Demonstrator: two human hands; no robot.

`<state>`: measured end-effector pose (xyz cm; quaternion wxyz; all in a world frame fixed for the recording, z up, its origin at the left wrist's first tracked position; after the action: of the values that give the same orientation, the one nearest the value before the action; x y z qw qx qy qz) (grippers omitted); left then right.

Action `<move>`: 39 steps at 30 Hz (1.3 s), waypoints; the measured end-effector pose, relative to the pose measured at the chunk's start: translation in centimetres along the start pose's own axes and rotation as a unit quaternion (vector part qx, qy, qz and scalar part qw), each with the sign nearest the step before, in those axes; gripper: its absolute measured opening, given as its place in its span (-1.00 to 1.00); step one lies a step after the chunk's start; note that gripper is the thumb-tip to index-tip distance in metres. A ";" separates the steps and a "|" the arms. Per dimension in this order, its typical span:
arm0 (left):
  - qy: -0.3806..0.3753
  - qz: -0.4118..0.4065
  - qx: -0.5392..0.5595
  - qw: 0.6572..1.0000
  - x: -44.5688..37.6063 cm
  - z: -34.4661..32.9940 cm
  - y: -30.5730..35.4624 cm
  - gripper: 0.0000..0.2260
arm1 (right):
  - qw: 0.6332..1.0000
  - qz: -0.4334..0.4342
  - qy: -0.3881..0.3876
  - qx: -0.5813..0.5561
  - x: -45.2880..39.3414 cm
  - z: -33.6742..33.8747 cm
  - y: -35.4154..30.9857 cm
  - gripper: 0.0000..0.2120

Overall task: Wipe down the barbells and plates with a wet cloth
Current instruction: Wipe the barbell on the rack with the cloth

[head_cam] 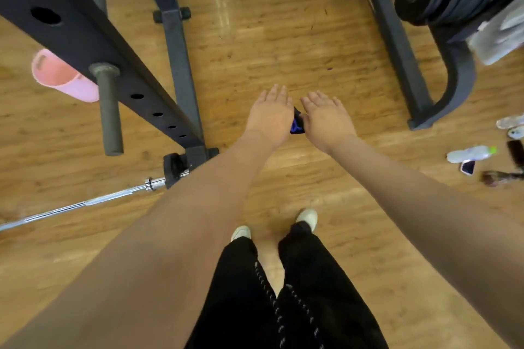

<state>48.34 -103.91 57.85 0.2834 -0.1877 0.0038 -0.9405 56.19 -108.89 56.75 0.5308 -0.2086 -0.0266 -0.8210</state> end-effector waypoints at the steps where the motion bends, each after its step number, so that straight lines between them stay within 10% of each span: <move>1: -0.001 0.009 0.002 1.000 -1.6 0.5 -0.2 -0.48 | 1.000 0.014 0.002 0.011 -1.5 0.8 0.6 -0.54; 39: 0.007 0.276 0.092 0.957 -52.1 17.6 -31.0 -0.47 | 0.944 0.303 -0.050 0.119 -63.3 27.9 2.1 -0.51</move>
<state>78.15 -48.25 59.41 0.5480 -0.1461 -0.0296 -0.8231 88.90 -47.93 58.34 0.7738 -0.1831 -0.0866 -0.6002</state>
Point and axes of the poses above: each hand's wrist, its own x-axis away from the middle knuckle, its own z-axis out of the back of the hand, y = z × x, the point moved 7 cm from there along -x, towards the middle knuckle, and after that the axes turned 8 degrees about -x, right-handed, at the moved point
